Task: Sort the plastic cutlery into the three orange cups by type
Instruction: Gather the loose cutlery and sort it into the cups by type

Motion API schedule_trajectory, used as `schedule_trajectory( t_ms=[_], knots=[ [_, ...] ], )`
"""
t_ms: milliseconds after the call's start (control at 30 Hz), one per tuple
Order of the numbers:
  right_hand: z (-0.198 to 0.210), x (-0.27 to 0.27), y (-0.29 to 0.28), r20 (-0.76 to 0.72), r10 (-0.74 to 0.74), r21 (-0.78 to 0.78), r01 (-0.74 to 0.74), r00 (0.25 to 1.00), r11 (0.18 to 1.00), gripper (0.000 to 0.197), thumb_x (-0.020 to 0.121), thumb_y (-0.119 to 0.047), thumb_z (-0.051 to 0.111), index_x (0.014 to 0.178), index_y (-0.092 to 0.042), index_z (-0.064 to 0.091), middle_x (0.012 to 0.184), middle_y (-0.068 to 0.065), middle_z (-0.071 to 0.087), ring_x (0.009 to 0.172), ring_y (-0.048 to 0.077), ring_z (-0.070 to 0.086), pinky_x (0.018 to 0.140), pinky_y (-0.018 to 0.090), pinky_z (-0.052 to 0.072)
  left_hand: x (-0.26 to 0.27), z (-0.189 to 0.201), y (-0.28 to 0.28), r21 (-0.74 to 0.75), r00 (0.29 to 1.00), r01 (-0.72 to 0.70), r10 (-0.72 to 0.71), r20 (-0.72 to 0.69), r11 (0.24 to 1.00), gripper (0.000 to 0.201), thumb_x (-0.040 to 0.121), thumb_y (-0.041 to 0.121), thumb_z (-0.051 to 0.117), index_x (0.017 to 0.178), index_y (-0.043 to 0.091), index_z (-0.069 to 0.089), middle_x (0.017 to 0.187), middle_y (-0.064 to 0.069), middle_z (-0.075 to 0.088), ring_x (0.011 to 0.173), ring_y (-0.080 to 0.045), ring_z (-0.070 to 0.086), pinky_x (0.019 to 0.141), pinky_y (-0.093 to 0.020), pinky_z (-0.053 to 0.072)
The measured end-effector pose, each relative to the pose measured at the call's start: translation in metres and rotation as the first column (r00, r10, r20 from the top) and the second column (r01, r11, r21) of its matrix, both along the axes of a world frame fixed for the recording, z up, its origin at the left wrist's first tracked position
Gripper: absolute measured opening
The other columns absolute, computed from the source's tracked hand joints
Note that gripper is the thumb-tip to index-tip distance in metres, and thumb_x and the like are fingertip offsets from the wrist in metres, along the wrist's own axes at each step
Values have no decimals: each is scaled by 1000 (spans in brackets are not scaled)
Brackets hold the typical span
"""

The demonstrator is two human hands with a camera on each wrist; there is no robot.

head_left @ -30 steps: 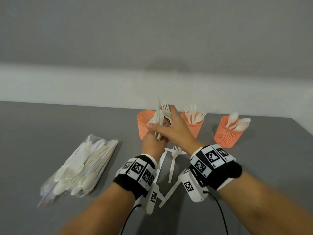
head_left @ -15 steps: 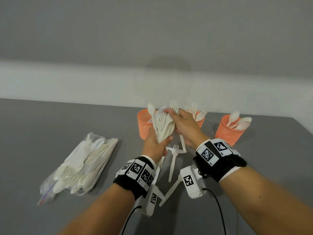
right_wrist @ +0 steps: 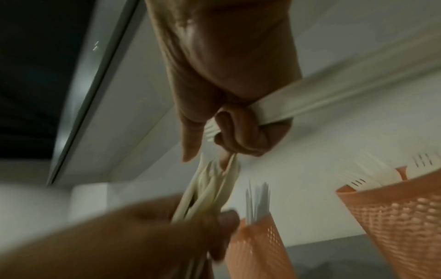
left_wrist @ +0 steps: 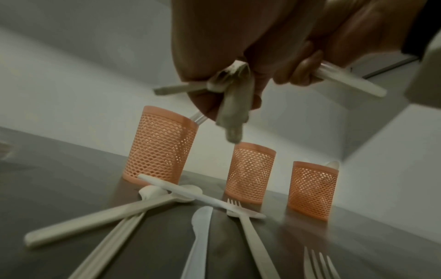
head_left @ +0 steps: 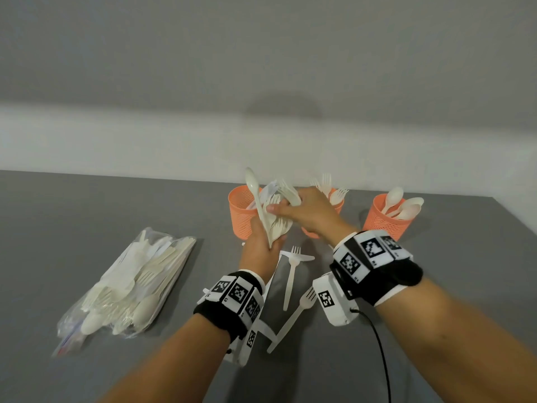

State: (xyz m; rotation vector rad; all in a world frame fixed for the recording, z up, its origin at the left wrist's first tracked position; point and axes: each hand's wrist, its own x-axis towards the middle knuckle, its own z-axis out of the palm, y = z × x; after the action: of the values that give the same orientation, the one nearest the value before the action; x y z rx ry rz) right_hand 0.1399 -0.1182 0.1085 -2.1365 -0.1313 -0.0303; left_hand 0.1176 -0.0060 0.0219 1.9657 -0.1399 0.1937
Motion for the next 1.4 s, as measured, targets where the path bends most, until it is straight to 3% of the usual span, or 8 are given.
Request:
schedule_trajectory(
  t_ms=[233, 367, 467, 533, 700, 933, 1267, 1400],
  knots=[
    [-12, -4, 3, -61, -83, 231, 95, 995, 968, 17, 85, -9, 63, 70, -15, 57, 63, -5, 57, 53, 3, 55, 44, 5, 39, 1, 2, 3, -54, 981, 176, -171, 88, 983, 57, 94, 23, 48, 143, 11, 22, 138, -8, 46, 122, -22, 49, 104, -27, 38],
    [-11, -10, 4, -103, -23, 358, 59, 994, 932, 22, 96, -17, 48, 75, -19, 56, 47, -12, 55, 38, -3, 50, 38, 7, 35, 4, 9, 2, -95, 970, 202, -186, 155, 975, 53, 94, 15, 47, 142, 15, 26, 136, 8, 40, 129, -8, 38, 103, -3, 27],
    [-14, -10, 5, -94, 20, 420, 22, 995, 907, 18, 98, -20, 44, 87, -18, 58, 46, -10, 49, 45, 5, 45, 41, 12, 37, 6, 9, 1, -178, 981, 189, -177, 84, 966, 39, 95, 14, 48, 130, 28, 37, 123, 4, 52, 118, -18, 52, 105, -26, 40],
    [-16, -8, 5, -88, 35, 429, 6, 996, 903, 16, 99, -21, 42, 95, -17, 58, 51, -9, 51, 48, 6, 45, 45, 14, 40, 4, 12, -1, -269, 983, 180, -184, 11, 946, 32, 96, 20, 45, 122, 35, 38, 110, -2, 59, 94, -25, 66, 85, -43, 55],
    [-18, -3, 6, -48, 22, 386, -2, 999, 922, 18, 100, -19, 38, 100, -18, 56, 86, 8, 60, 70, 14, 58, 61, 23, 55, -2, 18, -5, -386, 982, 175, -187, 6, 906, 37, 99, 17, 38, 135, 20, 31, 104, 7, 57, 45, -6, 53, 47, -25, 49],
    [-18, 1, 3, -59, -34, 595, 63, 998, 801, 15, 101, -17, 34, 105, -14, 48, 82, 6, 64, 65, 21, 66, 70, 39, 58, 1, 18, -5, -535, 984, 44, -127, -121, 844, 29, 100, 23, 35, 128, 31, 41, 79, 6, 52, 41, -7, 39, 41, -20, 37],
    [-24, -10, -1, -335, -95, 538, 273, 938, 798, 48, 86, -64, 43, 96, -18, 49, 49, -2, 32, 32, 8, 28, 34, 15, 24, 0, 17, -3, -584, 977, -34, -97, -192, 811, 26, 101, 19, 32, 124, 18, 45, 75, -3, 50, 38, -6, 36, 42, -20, 37],
    [-17, -29, 5, -329, 11, 525, 173, 944, 833, 41, 91, -39, 55, 69, -4, 53, 41, 0, 47, 24, 6, 43, 30, 12, 34, 2, 17, -4, -594, 973, -35, -107, -203, 804, 20, 101, 19, 33, 112, 14, 49, 73, -3, 51, 40, -7, 39, 43, -22, 37]
  ],
)
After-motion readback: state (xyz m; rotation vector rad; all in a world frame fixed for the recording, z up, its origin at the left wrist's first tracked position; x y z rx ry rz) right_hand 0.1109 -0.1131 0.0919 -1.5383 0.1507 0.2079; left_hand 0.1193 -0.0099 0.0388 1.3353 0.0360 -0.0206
